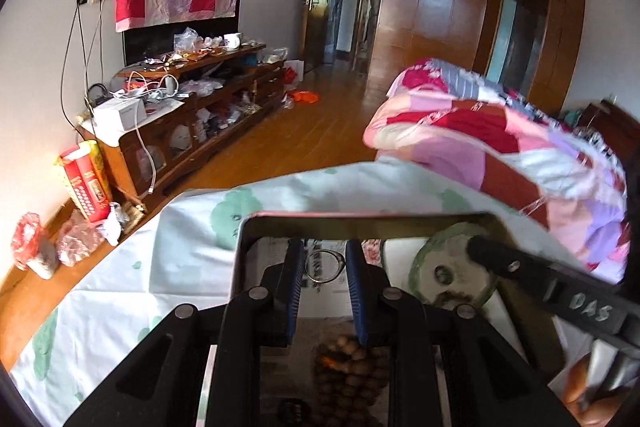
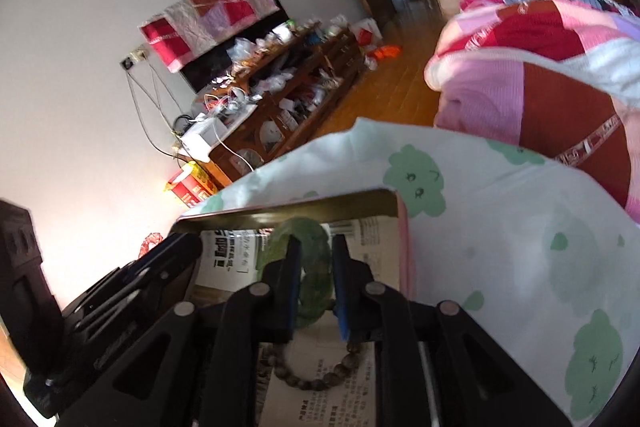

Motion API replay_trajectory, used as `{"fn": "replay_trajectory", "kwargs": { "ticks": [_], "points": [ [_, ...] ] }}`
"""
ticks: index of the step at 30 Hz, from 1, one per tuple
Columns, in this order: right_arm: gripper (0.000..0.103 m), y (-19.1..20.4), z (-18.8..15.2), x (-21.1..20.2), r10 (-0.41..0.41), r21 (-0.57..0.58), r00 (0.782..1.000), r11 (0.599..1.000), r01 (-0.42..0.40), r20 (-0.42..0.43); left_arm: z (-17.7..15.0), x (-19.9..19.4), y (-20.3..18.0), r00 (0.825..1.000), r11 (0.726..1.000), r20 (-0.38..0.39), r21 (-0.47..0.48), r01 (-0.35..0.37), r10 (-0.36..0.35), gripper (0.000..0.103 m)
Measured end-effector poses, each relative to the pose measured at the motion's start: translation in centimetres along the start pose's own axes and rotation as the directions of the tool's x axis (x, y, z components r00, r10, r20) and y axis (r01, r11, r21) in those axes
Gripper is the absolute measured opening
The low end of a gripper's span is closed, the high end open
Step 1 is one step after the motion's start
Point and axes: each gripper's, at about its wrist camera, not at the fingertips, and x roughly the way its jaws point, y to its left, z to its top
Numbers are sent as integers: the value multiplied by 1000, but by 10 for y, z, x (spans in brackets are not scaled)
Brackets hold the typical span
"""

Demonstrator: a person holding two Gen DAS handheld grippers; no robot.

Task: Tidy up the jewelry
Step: 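Lower the ring and jade bangle into the pink tin and open both tools, then grasp the pearl necklace with the left tool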

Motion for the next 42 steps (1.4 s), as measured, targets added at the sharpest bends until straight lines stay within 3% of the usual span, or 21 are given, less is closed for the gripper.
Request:
{"fn": "replay_trajectory", "kwargs": {
  "ticks": [5,6,12,19,23,27,42],
  "points": [
    [36,5,-2,-14,-38,-35,998,999,40,53,-6,-7,-10,1000,998,14,55,-16,15,57],
    [40,5,-1,-17,-38,-32,997,999,40,68,-7,-8,-11,1000,998,21,64,-19,18,59],
    [40,-5,3,-31,-89,16,986,996,87,139,-7,-10,-2,1000,1000,17,26,-1,1,59],
    [43,-12,7,-34,-140,43,976,990,135,165,-6,-17,-2,998,1000,55,2,15,-15,59],
    [46,-9,6,-30,-169,15,971,986,169,168,-8,-19,-5,999,1000,54,20,2,-3,59],
    [46,0,4,-32,-226,-56,953,969,241,203,-11,-28,-2,998,1000,67,13,-6,5,59],
    [47,-8,-36,-83,-281,-4,937,958,288,208,-42,-68,6,998,999,53,-44,-14,16,59]
  ]
}}
